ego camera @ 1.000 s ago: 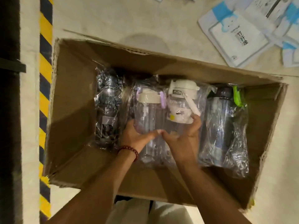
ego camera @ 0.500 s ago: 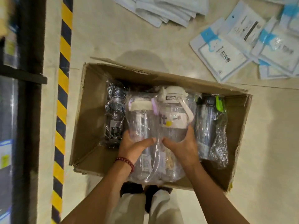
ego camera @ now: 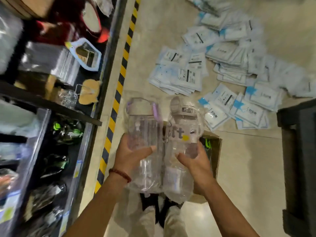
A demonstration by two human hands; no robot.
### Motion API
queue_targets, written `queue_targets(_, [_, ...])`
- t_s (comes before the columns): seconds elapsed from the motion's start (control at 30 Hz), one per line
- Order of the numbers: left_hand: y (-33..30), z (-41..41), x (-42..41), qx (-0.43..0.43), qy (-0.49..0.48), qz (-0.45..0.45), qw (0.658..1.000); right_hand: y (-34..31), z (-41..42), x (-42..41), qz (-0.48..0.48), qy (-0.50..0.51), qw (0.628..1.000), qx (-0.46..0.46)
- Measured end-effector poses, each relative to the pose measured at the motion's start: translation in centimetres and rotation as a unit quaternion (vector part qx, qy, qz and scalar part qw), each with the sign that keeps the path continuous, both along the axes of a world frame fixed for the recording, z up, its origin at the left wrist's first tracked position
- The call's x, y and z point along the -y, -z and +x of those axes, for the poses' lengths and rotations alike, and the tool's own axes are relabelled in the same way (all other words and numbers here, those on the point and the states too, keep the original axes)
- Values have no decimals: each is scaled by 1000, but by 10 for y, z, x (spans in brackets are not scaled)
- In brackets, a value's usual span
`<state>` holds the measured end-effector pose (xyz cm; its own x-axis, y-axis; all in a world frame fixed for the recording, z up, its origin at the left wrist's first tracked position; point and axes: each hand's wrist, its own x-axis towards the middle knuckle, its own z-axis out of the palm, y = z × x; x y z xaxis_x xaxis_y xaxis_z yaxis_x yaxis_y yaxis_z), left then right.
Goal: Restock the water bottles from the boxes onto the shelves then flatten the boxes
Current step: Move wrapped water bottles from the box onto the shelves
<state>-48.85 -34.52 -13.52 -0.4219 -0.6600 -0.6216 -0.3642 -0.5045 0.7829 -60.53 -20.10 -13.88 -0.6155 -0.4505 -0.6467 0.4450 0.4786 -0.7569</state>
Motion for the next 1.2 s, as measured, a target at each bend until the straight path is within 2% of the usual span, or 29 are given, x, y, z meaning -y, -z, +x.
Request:
queue_targets(0.33, [-213,55,30,-121,-33,-136,983,-215,20,27,-148,-26,986,-67])
queue_targets(0.43, [-261,73,35,-148,-31,-179,972,-256,29,31,-174,-52,978,-101])
queue_targets(0.67, [-361,97,41,-167,-102,-295,935,-349,39,52,-288,-133,937,-145])
queue_targets(0.9, [-405,137,-5,-170,-197,-358,897,-392,50,55,-357,-243,891,-143])
queue_targets(1.2, [-392,206,-118,-73,-369,-353,857,-366,95,34,-351,-399,846,-46])
